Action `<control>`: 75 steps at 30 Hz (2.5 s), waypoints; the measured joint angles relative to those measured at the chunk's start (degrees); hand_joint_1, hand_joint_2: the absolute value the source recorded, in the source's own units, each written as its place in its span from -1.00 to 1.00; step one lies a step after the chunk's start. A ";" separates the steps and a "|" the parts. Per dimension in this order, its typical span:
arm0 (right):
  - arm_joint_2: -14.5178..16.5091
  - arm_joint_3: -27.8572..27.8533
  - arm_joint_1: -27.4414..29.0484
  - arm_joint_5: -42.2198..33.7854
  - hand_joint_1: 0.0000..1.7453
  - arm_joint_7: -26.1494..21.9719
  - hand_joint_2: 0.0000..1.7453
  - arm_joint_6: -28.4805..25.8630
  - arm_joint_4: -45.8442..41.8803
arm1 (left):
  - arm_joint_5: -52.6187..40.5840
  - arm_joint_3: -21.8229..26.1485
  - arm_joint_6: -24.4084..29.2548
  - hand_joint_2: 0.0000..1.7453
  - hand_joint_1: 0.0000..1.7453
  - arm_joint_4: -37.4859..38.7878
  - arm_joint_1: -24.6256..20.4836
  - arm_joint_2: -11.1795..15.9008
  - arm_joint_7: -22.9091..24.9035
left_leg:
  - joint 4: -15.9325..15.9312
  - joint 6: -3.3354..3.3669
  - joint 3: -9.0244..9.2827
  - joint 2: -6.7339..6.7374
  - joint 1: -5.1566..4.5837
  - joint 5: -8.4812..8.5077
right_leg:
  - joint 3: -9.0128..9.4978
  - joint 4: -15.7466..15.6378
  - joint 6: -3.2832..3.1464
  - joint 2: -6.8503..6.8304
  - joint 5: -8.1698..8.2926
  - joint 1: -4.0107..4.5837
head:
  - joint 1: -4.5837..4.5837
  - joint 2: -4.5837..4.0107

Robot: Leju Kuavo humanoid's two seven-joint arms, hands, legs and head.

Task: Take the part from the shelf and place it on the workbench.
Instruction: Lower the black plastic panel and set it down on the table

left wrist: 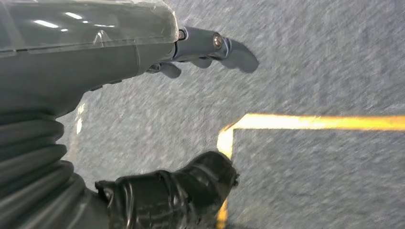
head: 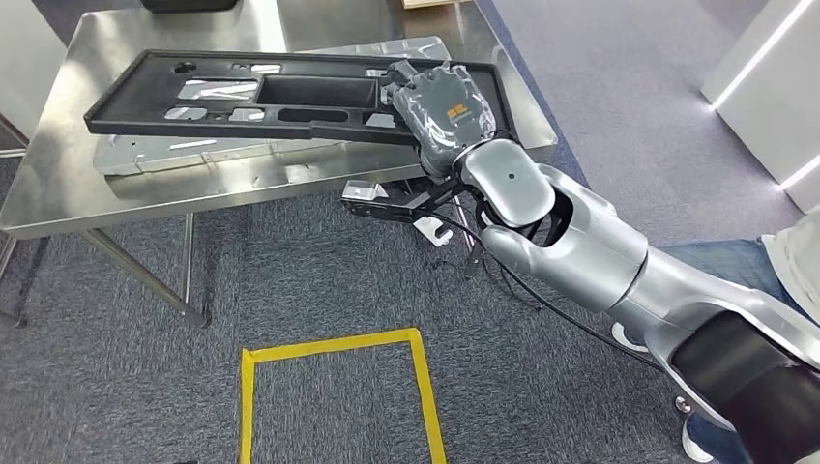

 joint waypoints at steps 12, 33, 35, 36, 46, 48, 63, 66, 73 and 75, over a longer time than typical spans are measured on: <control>-1.25 0.67 1.90 1.13 1.00 -0.70 1.00 2.16 -2.59 | -0.70 -1.05 0.98 1.00 -1.00 0.54 0.36 -0.16 0.71 | -1.87 -0.64 16.62 -2.32 0.35 -12.05 | -15.70 -4.35 -1.78 0.32 13.60 1.32 | 0.64 0.00; -2.40 0.81 4.39 0.83 1.00 -0.44 1.00 3.36 -5.01 | -1.41 -1.25 5.42 1.00 -1.00 0.78 -0.16 -0.24 3.87 | 0.63 -0.43 1.63 0.26 0.78 -0.79 | -9.02 5.56 -0.10 0.51 -3.05 0.28 | 0.78 0.00; -2.52 0.81 4.80 0.77 1.00 -0.44 1.00 3.36 -5.02 | -1.42 -1.26 5.53 1.00 -1.00 0.78 -0.17 -0.20 3.86 | 0.64 -0.07 1.77 0.17 0.53 -1.07 | -12.43 11.03 -0.04 0.50 -4.31 0.29 | 0.80 0.00; -2.58 0.81 5.05 0.73 1.00 -0.44 1.00 3.36 -5.02 | -1.42 -1.26 5.58 1.00 -1.00 0.78 -0.17 -0.18 3.85 | 0.64 0.01 1.94 0.06 0.41 -1.24 | -12.89 11.05 -0.18 0.51 -3.35 0.32 | 0.81 0.00; -3.30 0.80 5.77 0.01 1.00 -0.40 1.00 4.06 -5.14 | -1.44 -1.29 5.45 1.00 -1.00 0.91 -0.24 -0.34 3.87 | 2.06 -1.66 2.18 -0.22 0.02 -3.40 | -5.78 -5.96 -2.92 0.28 5.10 0.69 | 0.75 0.00; -3.49 0.81 6.00 -0.11 1.00 -0.34 1.00 4.18 -5.13 | -1.48 -1.29 5.43 1.00 -1.00 0.91 -0.22 -0.32 3.91 | 7.89 -2.21 -0.49 -0.17 0.24 -6.52 | -5.47 -6.39 -3.14 0.15 5.29 0.47 | 0.69 0.00; -4.92 0.36 7.17 -1.42 1.00 0.04 1.00 4.73 -4.86 | -2.16 -1.32 3.98 1.00 -1.00 0.97 -0.25 0.12 3.72 | 0.34 -1.05 3.09 -0.26 1.27 -2.00 | -10.32 3.84 0.16 0.26 -0.21 -0.46 | 1.02 0.00; -5.32 0.33 7.81 -1.78 1.00 0.17 1.00 5.06 -4.71 | -2.45 -1.34 3.74 1.00 -1.00 0.96 -0.22 0.32 3.69 | 0.35 -0.72 3.20 -0.29 1.00 -2.17 | -14.88 11.79 0.18 0.26 -2.01 -0.45 | 1.06 0.00; -6.01 -0.03 8.31 -2.94 1.00 0.20 1.00 5.15 -4.52 | -2.47 -1.35 3.58 1.00 -1.00 0.98 -0.28 0.41 3.50 | 0.07 -1.71 3.67 -0.36 0.68 -2.69 | -8.23 -4.04 -1.37 0.27 5.37 0.59 | 1.06 0.00; -6.09 -0.12 8.40 -3.02 1.00 0.21 1.00 5.17 -4.53 | -2.49 -1.36 3.61 1.00 -1.00 0.98 -0.25 0.51 3.51 | 0.09 -2.28 3.69 -0.30 0.67 -3.01 | -7.85 -4.62 -1.80 0.27 5.55 0.29 | 1.07 0.00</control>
